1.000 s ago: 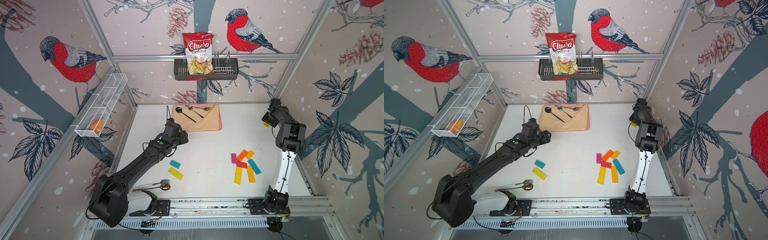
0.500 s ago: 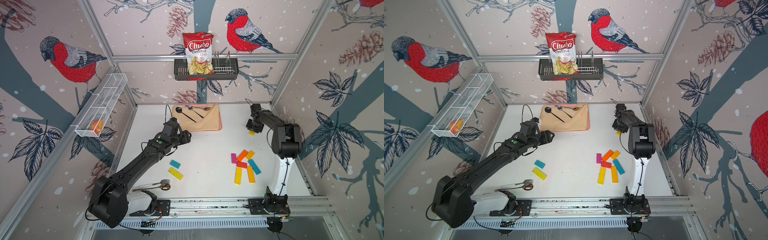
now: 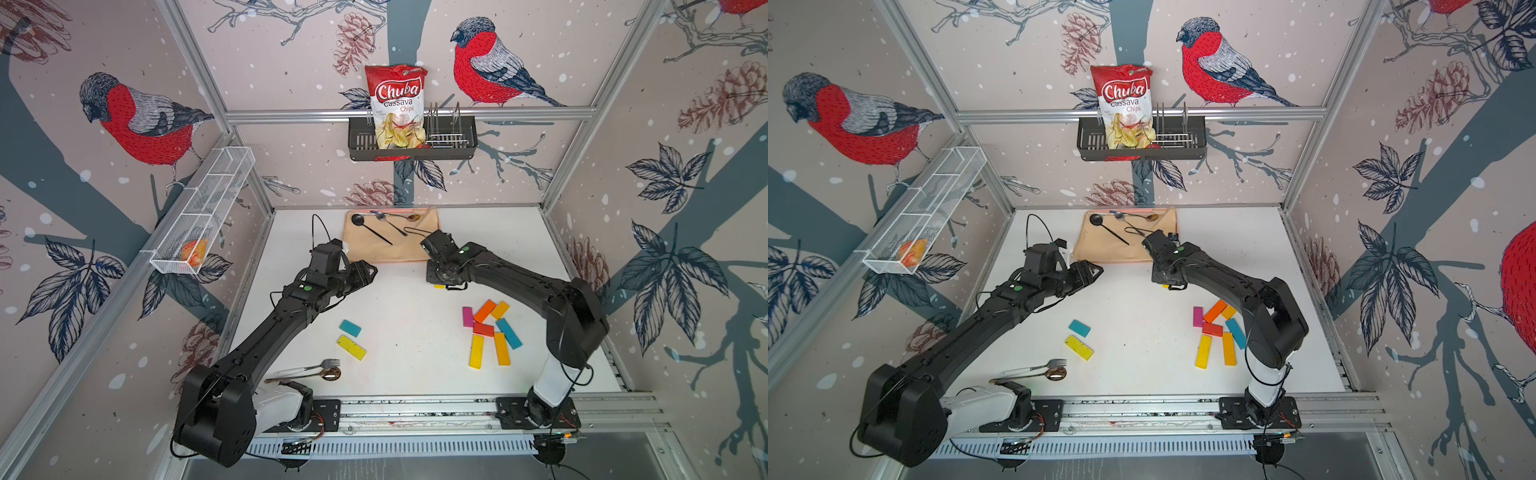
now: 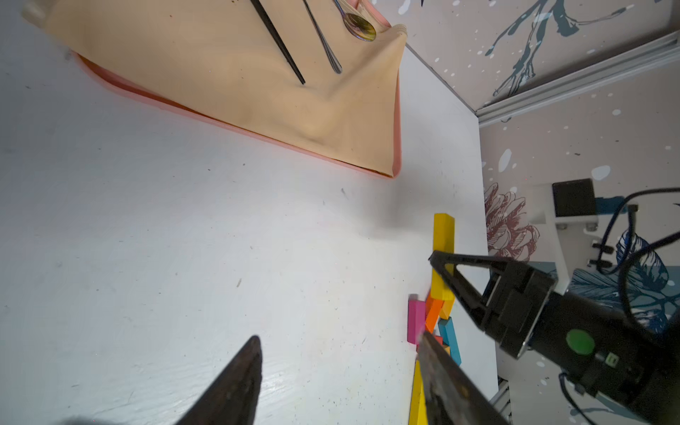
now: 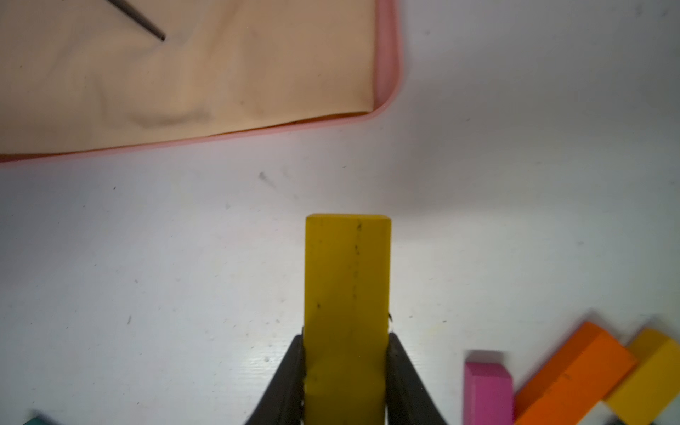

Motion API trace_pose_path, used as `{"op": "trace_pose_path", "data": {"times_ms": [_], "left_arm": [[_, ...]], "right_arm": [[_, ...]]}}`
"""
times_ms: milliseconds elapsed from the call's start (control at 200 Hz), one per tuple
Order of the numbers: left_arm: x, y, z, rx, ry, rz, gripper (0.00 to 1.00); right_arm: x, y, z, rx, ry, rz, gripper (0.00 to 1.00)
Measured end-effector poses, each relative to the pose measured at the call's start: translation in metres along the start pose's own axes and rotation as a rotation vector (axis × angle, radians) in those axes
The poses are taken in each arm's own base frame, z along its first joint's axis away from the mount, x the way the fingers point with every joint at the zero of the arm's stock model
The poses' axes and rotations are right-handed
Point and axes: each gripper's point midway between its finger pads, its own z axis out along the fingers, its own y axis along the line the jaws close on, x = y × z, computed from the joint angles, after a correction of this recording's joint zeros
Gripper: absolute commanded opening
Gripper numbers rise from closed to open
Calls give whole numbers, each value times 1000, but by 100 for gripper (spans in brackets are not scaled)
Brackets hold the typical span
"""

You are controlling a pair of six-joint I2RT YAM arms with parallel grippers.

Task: Assemble the letter h with building blocks
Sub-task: Place the building block at the center of the board.

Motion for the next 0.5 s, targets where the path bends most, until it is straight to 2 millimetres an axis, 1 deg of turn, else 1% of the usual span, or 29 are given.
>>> {"op": "trace_pose_path", "data": {"times_ms": [85,125,195,265,340,500], "left_arm": [[-3,16,0,-55,-5,-32,64],[-5,26,-1,-105,-15,-48,64],[-7,38,-5,-178,-34,-59,65],[-10,50,-13,-241,-71,-64,64],[-10,61,-20,-291,-102,-79,64],[-5,78,-27,-355,-125,-86,65]], "right_arm": [[17,45,12,-48,37,-30,25],[23,61,17,-60,53,-35,25],[28,81,30,-67,69,-24,25],[33,94,43,-62,91,-14,25],[36,104,54,-51,107,-2,25],[33,111,70,-30,123,16,25]]}}
